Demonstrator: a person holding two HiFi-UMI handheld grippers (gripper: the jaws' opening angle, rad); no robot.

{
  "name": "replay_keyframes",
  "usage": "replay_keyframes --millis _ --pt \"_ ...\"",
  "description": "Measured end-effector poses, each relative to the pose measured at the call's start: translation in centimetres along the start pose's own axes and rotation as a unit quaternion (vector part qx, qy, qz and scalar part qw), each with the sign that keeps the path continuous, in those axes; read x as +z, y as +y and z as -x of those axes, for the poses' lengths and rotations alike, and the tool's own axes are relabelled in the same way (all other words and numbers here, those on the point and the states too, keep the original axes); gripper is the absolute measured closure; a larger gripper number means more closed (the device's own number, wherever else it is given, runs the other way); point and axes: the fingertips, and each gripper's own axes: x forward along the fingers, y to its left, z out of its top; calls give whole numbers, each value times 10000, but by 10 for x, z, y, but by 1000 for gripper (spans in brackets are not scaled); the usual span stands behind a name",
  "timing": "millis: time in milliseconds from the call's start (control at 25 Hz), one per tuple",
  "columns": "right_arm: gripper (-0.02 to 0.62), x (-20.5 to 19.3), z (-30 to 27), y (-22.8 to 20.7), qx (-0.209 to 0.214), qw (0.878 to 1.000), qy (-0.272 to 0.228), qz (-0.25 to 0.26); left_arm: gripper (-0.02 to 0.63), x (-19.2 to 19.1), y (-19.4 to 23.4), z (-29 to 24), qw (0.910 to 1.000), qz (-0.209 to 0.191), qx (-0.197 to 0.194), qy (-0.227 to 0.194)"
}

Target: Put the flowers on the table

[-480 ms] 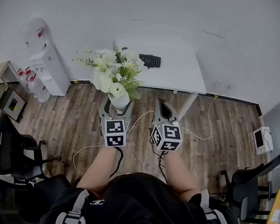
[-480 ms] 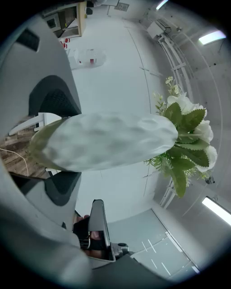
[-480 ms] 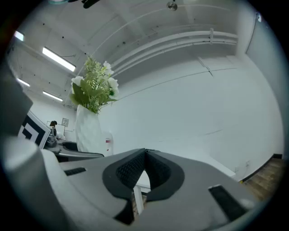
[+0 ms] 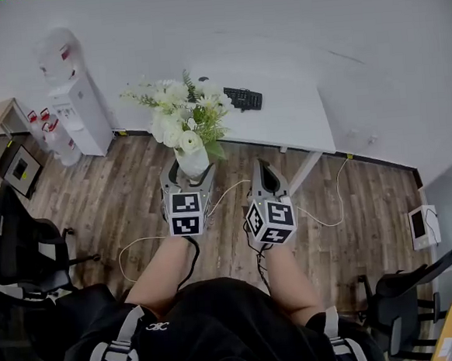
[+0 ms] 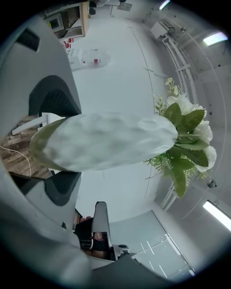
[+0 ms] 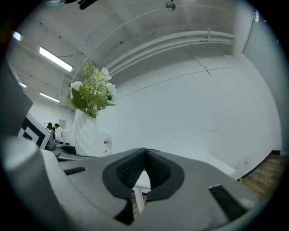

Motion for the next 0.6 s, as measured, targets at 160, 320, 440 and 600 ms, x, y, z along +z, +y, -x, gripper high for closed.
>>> replay_keyframes --millis 160,320,440,600 --pt "594 -6 -8 5 -22 10000 -28 -3 227 -3 9 -7 10000 -86 -28 -25" --pt "594 -12 -10 6 -94 9999 -59 23 227 -6 14 -16 9999 -105 -98 -66" --pt "594 -16 -16 13 -157 9998 -33 115 227 -9 25 -20 9998 -114 -167 -74" --pt "592 -13 -31 13 -266 9993 -103 253 227 -11 35 -34 9996 -101 -238 -104"
